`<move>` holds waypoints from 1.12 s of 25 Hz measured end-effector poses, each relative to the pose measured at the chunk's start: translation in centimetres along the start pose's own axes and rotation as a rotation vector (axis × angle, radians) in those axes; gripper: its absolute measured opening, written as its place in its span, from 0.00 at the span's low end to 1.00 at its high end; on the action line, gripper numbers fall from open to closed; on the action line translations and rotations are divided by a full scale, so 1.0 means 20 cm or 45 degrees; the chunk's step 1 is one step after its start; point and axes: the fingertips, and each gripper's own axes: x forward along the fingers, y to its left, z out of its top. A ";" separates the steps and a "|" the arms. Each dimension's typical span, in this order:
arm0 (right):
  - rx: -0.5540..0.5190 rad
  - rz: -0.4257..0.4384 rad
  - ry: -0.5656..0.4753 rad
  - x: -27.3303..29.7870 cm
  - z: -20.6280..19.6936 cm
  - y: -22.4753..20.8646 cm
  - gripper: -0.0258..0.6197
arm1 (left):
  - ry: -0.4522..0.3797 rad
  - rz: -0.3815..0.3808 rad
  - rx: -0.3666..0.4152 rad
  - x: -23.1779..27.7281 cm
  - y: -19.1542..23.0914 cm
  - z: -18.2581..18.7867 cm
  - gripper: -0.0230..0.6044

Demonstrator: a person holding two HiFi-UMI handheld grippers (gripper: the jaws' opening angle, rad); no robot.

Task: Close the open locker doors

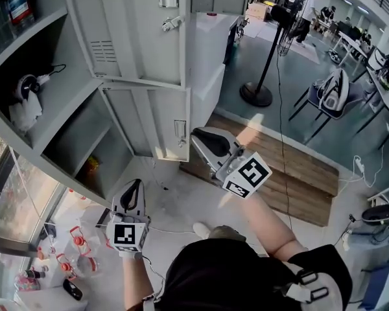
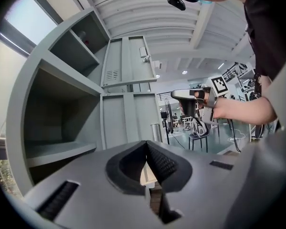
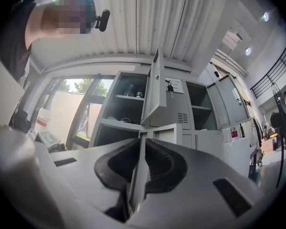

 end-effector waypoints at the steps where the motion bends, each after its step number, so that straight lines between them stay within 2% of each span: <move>1: -0.004 -0.001 -0.009 0.01 0.02 -0.02 0.09 | 0.011 -0.003 -0.008 0.02 -0.01 0.00 0.05; 12: -0.064 0.021 -0.117 0.15 0.20 -0.19 0.10 | 0.022 -0.002 -0.002 0.13 0.02 -0.03 0.05; 14: -0.067 0.029 -0.133 0.18 0.23 -0.20 0.12 | 0.026 0.003 -0.004 0.14 0.04 -0.04 0.05; 16: -0.068 0.033 -0.141 0.21 0.25 -0.21 0.19 | 0.027 0.009 -0.004 0.14 0.05 -0.05 0.05; 28: -0.085 0.072 -0.198 0.30 0.35 -0.21 0.21 | 0.015 0.057 -0.028 0.11 0.11 -0.05 0.05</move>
